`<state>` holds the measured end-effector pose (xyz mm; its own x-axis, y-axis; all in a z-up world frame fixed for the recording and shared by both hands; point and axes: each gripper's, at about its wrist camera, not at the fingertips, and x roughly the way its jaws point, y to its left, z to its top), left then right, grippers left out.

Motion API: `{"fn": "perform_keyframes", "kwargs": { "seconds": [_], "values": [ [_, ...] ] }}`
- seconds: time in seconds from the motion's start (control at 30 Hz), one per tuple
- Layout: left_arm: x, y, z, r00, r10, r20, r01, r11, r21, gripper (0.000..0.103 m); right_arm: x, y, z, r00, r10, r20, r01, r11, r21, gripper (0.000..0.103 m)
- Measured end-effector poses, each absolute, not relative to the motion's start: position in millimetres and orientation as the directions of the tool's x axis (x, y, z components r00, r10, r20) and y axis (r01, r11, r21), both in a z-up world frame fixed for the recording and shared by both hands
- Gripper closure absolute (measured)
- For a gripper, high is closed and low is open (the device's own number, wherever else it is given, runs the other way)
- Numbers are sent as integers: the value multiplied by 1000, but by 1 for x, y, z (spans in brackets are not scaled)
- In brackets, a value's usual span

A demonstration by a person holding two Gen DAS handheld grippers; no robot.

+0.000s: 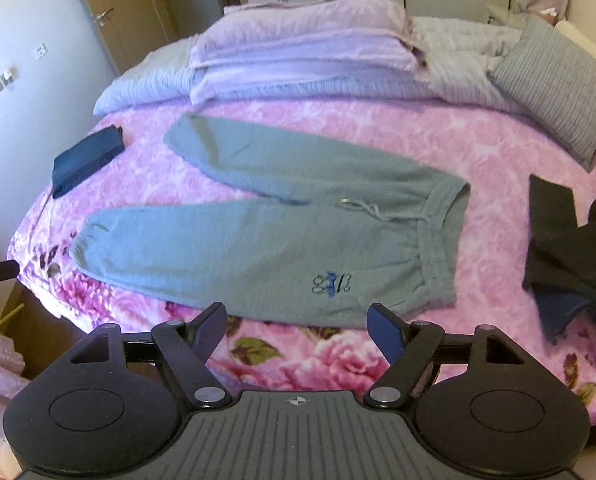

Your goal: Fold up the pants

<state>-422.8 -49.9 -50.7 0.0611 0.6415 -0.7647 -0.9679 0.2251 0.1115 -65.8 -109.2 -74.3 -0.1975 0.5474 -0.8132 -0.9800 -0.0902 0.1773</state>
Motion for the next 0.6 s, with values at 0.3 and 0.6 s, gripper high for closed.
{"fn": "perform_keyframes", "kwargs": {
  "seconds": [0.3,0.6],
  "values": [
    [-418,-54,-37,74,602,-795,-971,225,80,1,-76,-116,-69,-195,513,-836,-981,-90,173,29],
    [-424,-54,-61,25,512,-859,-973,209,97,1,-103,-115,-81,-201,465,-862,-979,-104,173,29]
  ]
}}
